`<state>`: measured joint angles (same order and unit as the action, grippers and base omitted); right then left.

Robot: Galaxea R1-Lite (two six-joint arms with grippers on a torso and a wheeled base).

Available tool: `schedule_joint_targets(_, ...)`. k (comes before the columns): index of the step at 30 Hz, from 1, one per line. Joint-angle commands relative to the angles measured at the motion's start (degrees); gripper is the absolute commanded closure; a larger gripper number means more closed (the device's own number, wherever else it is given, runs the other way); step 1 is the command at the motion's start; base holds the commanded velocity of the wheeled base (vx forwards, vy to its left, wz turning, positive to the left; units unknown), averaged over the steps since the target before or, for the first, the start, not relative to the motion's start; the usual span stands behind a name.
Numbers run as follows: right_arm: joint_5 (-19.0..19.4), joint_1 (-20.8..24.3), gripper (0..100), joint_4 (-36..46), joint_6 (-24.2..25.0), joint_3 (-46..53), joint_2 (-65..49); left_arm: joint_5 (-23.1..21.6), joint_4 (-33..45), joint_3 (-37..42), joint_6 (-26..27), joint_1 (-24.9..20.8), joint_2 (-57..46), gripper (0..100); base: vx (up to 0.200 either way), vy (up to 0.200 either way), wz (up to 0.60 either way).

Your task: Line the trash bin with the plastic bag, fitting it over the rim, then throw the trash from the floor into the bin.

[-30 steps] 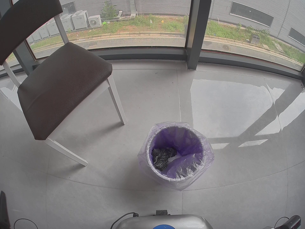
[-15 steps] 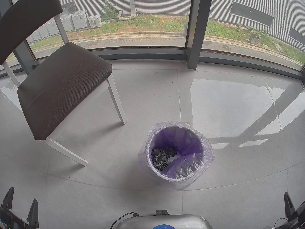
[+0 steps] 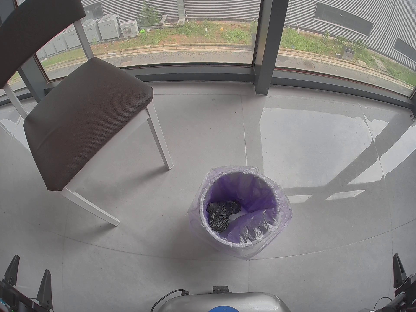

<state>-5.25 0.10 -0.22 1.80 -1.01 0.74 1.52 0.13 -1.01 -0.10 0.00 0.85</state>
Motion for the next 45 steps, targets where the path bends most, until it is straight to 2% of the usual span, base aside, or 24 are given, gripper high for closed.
schedule_joint_targets(1, -0.28, -0.01, 0, 0.4, 0.83, -0.04, -0.74, 0.15, -0.05, 0.84, -0.34, 0.0, -0.59, 0, 0.0, 0.0, 0.0)
schedule_joint_targets(5, -0.28, -0.01, 0, -0.84, -0.13, 0.48, -0.74, 0.32, -0.13, 0.84, -2.71, 0.0, -0.68, 0, 0.0, 0.0, 0.0)
schedule_joint_targets(7, 2.79, -0.01, 0, 0.66, -1.98, 0.66, -0.74, 0.23, -0.13, 0.92, -1.57, 0.0, -0.68, 0, 0.0, 0.0, 0.0)
schedule_joint_targets(9, 8.07, 0.25, 0, 0.92, -4.35, 0.75, -0.66, -0.03, -0.05, 0.92, 0.45, -0.09, -0.68, 0, 0.0, 0.0, 0.0)
schedule_joint_targets(10, 8.33, 0.25, 0, 1.01, -4.35, 0.75, -0.57, -0.12, -0.05, 0.92, 0.54, -0.09, -0.77, 0, 0.0, 0.0, 0.0)
schedule_joint_targets(13, 7.28, 0.61, 0, 0.92, -1.98, 0.75, 0.4, -1.79, 0.04, 0.92, 0.8, -0.09, -0.68, 0, 0.0, 0.0, 0.0)
schedule_joint_targets(16, 4.38, 0.17, 0, 0.48, 1.18, 0.92, -0.57, -0.21, -0.05, 0.84, -2.98, -0.09, -0.68, 0, 0.0, 0.0, 0.0)
schedule_joint_targets(18, 3.32, 0.17, 0, -0.13, 1.45, 0.92, -0.66, 0.15, -0.13, 0.84, -2.8, 0.0, -0.77, 0, 0.0, 0.0, 0.0)
schedule_joint_targets(23, 5.17, 0.25, 0, 0.04, -0.75, 0.92, -0.66, -0.47, 0.04, 0.92, 0.71, -0.09, -0.77, 0, 0.0, 0.0, 0.0)
schedule_joint_targets(26, 5.25, 0.25, 0, 0.04, -0.49, 0.92, -0.66, -0.56, -0.05, 0.84, -0.08, -0.09, -0.68, 0, 0.0, 0.0, 0.0)
schedule_joint_targets(28, 4.38, 0.08, 0, -0.04, 0.57, 1.01, -0.74, -0.03, -0.13, 0.84, -2.71, 0.0, -0.68, 0, 0.0, 0.0, 0.0)
schedule_joint_targets(32, 2.97, -0.01, 0, -0.22, 0.57, 1.01, -0.74, -0.03, -0.13, 0.92, -1.57, 0.0, -0.85, 0, 0.0, 0.0, 0.0)
schedule_joint_targets(38, 5.78, 0.08, 0, 0.13, -2.24, 1.01, -0.66, -0.12, -0.05, 0.92, -0.08, -0.09, -0.85, 0, 0.0, 0.0, 0.0)
schedule_joint_targets(45, 5.87, 0.08, 0, 0.04, -0.84, 1.01, -0.66, -0.12, -0.05, 0.92, -0.08, 0.0, -0.85, 0, 0.0, 0.0, 0.0)
